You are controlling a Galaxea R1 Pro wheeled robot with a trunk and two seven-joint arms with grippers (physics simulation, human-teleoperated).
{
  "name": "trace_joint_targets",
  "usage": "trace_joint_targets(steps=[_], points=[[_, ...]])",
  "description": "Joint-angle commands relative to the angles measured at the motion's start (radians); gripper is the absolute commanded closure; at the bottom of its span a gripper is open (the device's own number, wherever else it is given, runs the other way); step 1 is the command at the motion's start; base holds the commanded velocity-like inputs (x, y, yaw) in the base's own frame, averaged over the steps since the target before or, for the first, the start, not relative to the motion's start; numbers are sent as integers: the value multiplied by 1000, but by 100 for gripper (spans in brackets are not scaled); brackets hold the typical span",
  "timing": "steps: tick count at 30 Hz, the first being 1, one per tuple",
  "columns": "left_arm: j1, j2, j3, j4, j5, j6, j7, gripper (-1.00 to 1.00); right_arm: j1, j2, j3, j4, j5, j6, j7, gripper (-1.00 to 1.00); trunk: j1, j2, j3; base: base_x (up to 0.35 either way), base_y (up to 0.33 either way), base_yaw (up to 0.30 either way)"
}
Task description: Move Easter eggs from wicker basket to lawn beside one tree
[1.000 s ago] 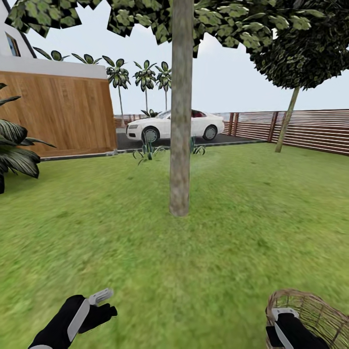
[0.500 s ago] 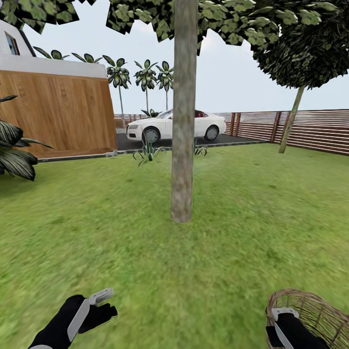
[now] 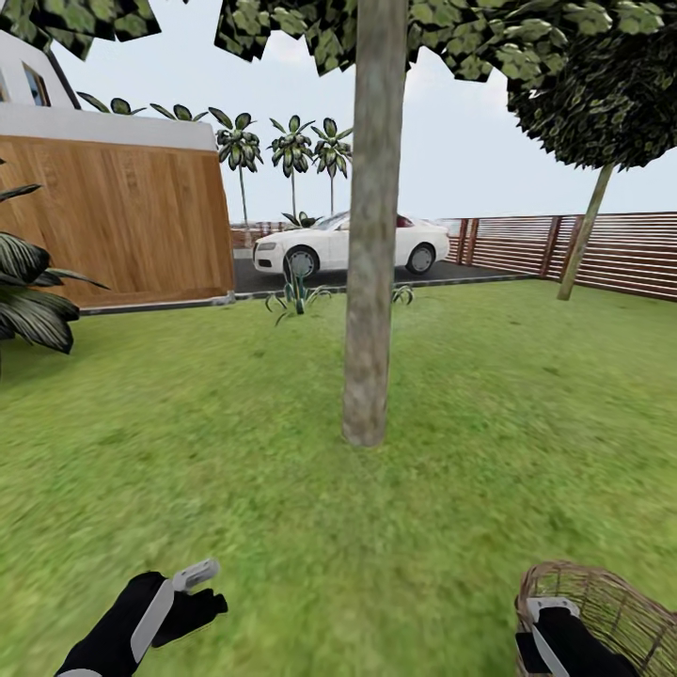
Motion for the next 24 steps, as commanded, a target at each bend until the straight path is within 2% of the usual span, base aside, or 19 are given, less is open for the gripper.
trace_joint_targets(steps=[1, 24], points=[[0, 0, 1, -1, 9, 5, 5, -100, 0, 0, 1, -2, 9, 6, -1, 100, 0, 0, -1, 344, 79, 0], [0, 0, 1, -1, 9, 5, 5, -100, 0, 1, 1, -2, 13, 6, -1, 100, 0, 0, -1, 344, 78, 0]])
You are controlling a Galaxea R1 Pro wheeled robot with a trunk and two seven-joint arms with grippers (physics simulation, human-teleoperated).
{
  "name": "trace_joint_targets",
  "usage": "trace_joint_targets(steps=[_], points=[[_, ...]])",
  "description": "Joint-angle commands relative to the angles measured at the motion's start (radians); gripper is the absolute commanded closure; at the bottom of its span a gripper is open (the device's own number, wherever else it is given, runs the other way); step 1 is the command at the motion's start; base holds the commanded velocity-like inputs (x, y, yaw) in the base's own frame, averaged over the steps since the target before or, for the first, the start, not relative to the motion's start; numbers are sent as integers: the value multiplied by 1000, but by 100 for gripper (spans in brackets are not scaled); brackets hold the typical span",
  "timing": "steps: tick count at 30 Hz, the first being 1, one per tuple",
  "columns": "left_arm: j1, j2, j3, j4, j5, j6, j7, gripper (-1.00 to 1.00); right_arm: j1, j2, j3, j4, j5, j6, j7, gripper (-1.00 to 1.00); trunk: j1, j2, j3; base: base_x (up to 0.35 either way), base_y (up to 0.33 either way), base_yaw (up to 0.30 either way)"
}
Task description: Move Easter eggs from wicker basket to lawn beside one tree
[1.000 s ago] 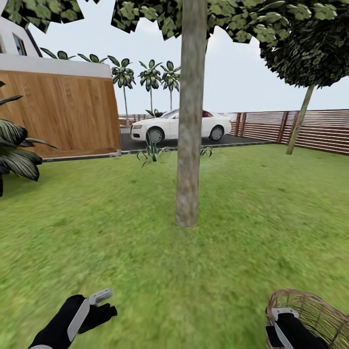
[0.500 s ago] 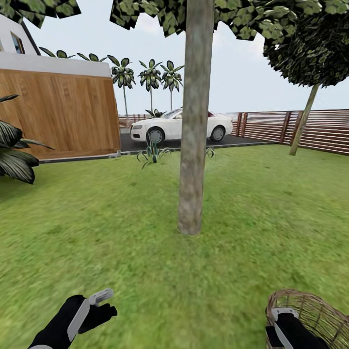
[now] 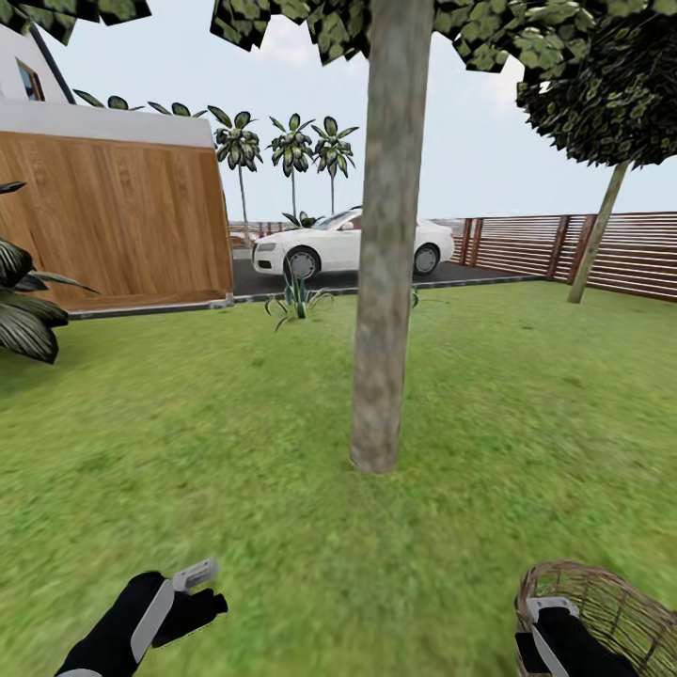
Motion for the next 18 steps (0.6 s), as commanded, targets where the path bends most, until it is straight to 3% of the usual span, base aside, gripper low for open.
trace_joint_targets(steps=[1, 18], points=[[0, 0, 1, -1, 9, 5, 5, -100, 0, 0, 1, -2, 10, 6, -1, 100, 0, 0, -1, 344, 77, 0], [0, -2, 1, -1, 9, 5, 4, -100, 0, 0, 1, -2, 6, 6, -1, 100, 0, 0, -1, 344, 77, 0]])
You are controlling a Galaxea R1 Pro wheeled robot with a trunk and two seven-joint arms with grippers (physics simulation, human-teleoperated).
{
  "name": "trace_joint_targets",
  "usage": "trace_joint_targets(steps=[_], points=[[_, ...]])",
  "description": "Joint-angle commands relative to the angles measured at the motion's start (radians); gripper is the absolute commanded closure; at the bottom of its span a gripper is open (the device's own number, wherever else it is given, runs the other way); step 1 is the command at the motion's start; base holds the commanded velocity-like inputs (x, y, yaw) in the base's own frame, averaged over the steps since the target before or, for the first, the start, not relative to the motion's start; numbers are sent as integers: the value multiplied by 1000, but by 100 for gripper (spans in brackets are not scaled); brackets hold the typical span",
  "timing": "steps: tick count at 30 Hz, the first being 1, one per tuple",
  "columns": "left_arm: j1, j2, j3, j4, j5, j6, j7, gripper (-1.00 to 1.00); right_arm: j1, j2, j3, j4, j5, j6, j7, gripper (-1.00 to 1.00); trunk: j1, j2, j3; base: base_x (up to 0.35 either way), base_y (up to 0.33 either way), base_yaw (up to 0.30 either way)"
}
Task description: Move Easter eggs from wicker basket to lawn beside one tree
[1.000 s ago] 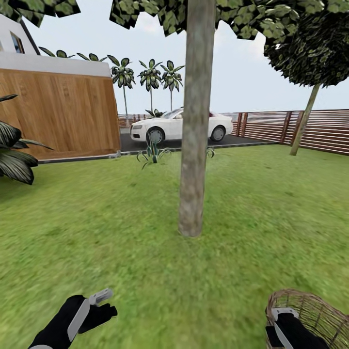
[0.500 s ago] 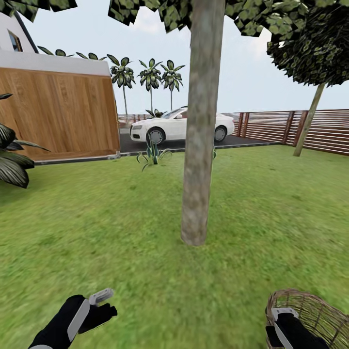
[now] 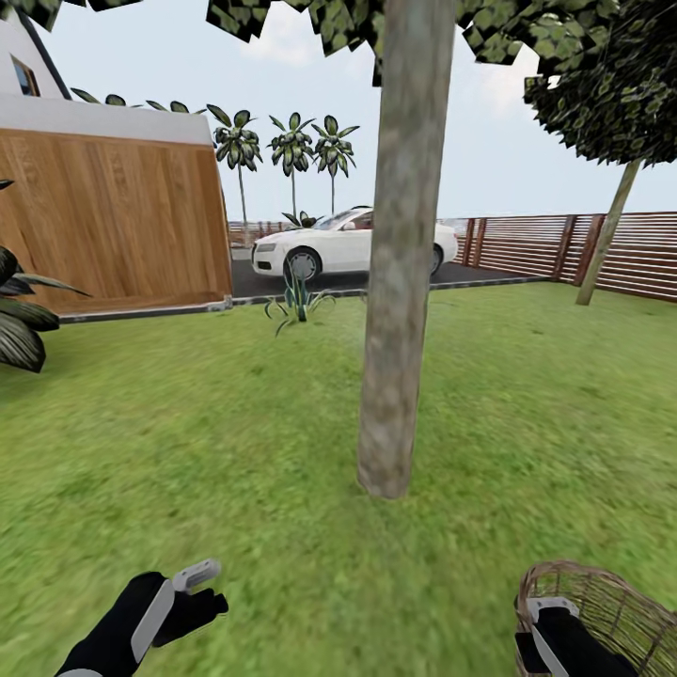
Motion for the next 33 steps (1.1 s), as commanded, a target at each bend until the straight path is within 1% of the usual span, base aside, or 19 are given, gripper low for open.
trace_joint_targets(steps=[1, 33], points=[[0, 0, 1, -1, 9, 5, 5, -100, 0, 0, 1, -2, 9, 6, -1, 100, 0, 0, -1, 344, 77, 0], [0, 0, 0, -1, 9, 5, 6, -100, 0, 0, 1, -2, 14, 7, -1, 100, 0, 0, -1, 344, 77, 0]])
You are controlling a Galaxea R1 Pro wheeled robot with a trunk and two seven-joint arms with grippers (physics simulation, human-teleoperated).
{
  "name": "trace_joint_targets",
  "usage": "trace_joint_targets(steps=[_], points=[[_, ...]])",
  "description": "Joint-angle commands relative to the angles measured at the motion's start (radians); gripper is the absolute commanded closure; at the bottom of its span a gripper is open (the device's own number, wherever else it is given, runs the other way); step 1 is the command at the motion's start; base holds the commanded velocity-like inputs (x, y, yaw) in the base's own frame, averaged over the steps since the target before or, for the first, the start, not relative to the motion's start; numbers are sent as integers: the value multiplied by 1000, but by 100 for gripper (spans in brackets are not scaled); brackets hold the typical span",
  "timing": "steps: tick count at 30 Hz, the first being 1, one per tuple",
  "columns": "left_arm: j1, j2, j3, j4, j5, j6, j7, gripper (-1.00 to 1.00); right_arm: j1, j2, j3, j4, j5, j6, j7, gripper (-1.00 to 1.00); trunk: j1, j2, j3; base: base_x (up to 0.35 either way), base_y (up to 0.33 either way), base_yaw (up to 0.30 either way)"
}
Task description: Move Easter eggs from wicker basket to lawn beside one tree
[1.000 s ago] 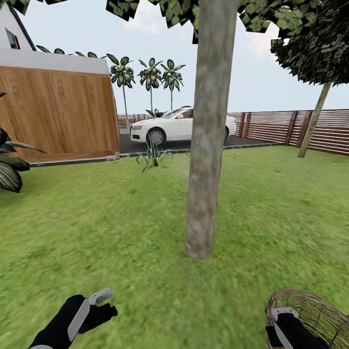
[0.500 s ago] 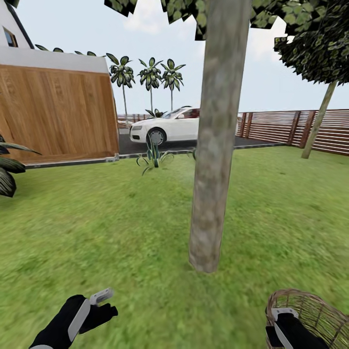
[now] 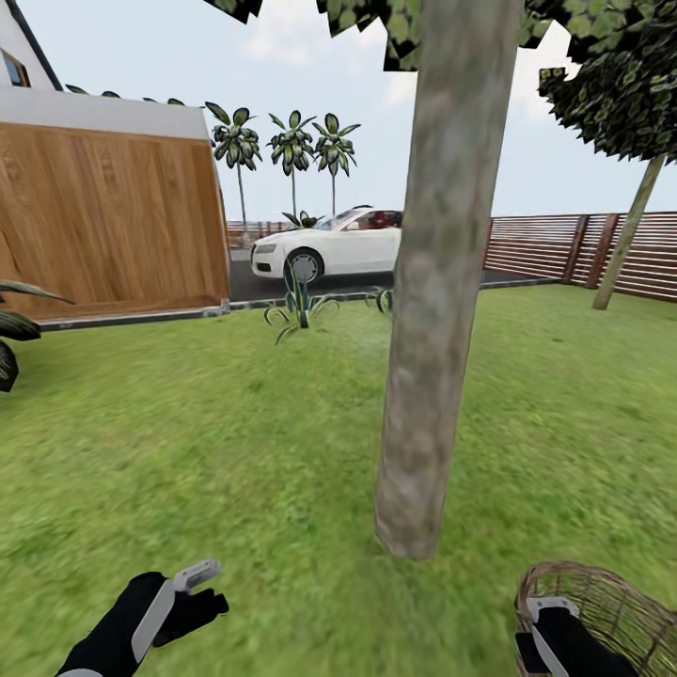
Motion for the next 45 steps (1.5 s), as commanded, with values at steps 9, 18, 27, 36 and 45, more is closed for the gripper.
trace_joint_targets(steps=[9, 18, 27, 36, 45], points=[[0, 0, 1, -1, 9, 5, 4, -100, 0, 0, 2, -2, 10, 6, -1, 100, 0, 0, -1, 344, 77, 0], [0, -1, 0, -1, 9, 5, 5, -100, 0, 1, 2, -2, 10, 7, -1, 100, 0, 0, -1, 297, 65, 0], [0, 0, 1, -1, 9, 8, 4, -100, 0, 1, 2, -2, 9, 7, -1, 100, 23, -42, -20, 4, 1, 0], [0, 0, 1, -1, 9, 8, 4, -100, 0, 0, 1, -2, 2, 7, -1, 100, 58, -105, -48, 0, 0, 0], [0, 0, 1, -1, 9, 8, 4, -100, 0, 0, 1, -2, 1, 7, -1, 100, 92, -168, -76, 0, 0, 0]])
